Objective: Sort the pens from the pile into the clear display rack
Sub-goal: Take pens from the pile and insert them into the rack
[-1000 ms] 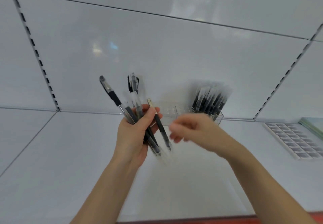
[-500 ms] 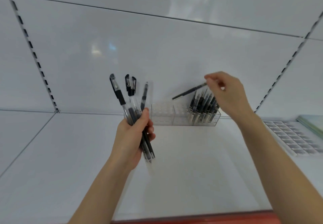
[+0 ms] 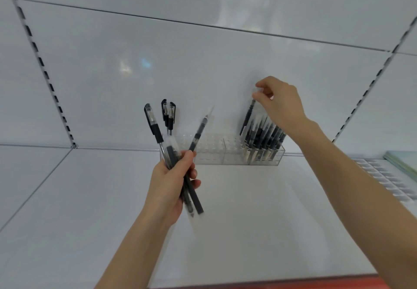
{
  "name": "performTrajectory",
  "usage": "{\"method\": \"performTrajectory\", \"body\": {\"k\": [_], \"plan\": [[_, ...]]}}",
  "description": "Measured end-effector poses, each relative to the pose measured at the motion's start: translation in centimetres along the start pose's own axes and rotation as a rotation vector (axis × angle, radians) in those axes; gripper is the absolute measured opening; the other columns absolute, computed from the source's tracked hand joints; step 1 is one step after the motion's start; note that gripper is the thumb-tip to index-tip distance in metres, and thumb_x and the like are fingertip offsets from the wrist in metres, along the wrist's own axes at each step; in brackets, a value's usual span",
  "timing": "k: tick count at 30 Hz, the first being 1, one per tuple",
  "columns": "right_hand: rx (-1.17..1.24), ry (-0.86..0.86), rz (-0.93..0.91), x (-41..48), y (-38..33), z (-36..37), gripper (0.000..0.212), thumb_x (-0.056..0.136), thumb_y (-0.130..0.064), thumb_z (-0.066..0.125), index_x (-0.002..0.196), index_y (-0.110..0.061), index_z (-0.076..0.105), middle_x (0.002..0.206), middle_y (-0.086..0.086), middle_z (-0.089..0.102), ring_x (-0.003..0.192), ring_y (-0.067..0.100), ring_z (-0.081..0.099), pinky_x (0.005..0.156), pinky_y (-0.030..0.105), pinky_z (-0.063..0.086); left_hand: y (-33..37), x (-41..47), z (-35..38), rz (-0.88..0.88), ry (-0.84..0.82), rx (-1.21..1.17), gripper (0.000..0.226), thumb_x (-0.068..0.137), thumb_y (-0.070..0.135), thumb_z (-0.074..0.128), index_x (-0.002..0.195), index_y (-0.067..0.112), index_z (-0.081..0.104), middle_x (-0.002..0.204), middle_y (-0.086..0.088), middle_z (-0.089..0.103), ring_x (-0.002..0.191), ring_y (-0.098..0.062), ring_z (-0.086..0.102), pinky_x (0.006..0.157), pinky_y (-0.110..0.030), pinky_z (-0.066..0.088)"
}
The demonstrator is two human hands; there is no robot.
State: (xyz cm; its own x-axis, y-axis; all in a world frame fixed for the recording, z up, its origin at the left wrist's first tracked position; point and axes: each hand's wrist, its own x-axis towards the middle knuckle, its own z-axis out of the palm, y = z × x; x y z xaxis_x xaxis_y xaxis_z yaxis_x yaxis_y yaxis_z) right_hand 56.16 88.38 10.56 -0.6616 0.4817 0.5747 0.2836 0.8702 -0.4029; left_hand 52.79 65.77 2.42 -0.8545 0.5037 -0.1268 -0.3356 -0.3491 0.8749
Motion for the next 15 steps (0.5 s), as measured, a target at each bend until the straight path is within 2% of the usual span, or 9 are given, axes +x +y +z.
{"method": "performTrajectory", "body": {"k": [7, 10, 15], "plan": [[-0.047, 0.01, 0.012, 0.4, 0.19, 0.27, 0.028, 0.091, -0.022, 0.052, 0.116, -0.013, 0.058, 0.101, 0.006, 0.066, 0.096, 0.024, 0.058, 0.08, 0.031, 0.042, -0.11, -0.05, -0.04, 0.001, 0.004, 0.002, 0.017, 0.088, 0.011, 0.057, 0.101, 0.001, 0.058, 0.058, 0.0, 0.049, 0.045, -0.007, 0.047, 0.043, -0.018, 0.045], [-0.067, -0.014, 0.029, 0.36, 0.35, 0.31, 0.028, 0.091, -0.023, 0.051, 0.116, -0.013, 0.059, 0.103, 0.007, 0.066, 0.097, 0.025, 0.059, 0.082, 0.031, 0.043, -0.16, 0.02, -0.06, -0.004, 0.006, 0.003, 0.018, 0.088, 0.011, 0.057, 0.102, 0.0, 0.059, 0.057, 0.0, 0.05, 0.045, -0.007, 0.047, 0.043, -0.018, 0.045], [-0.131, -0.123, 0.043, -0.27, 0.56, 0.99, 0.022, 0.091, -0.017, 0.047, 0.093, -0.009, 0.067, 0.092, 0.008, 0.07, 0.088, 0.028, 0.062, 0.078, 0.038, 0.051, -0.33, 0.15, -0.13, -0.009, 0.008, 0.003, 0.019, 0.088, 0.011, 0.057, 0.103, -0.001, 0.058, 0.058, 0.0, 0.049, 0.045, -0.007, 0.047, 0.043, -0.018, 0.045]]}}
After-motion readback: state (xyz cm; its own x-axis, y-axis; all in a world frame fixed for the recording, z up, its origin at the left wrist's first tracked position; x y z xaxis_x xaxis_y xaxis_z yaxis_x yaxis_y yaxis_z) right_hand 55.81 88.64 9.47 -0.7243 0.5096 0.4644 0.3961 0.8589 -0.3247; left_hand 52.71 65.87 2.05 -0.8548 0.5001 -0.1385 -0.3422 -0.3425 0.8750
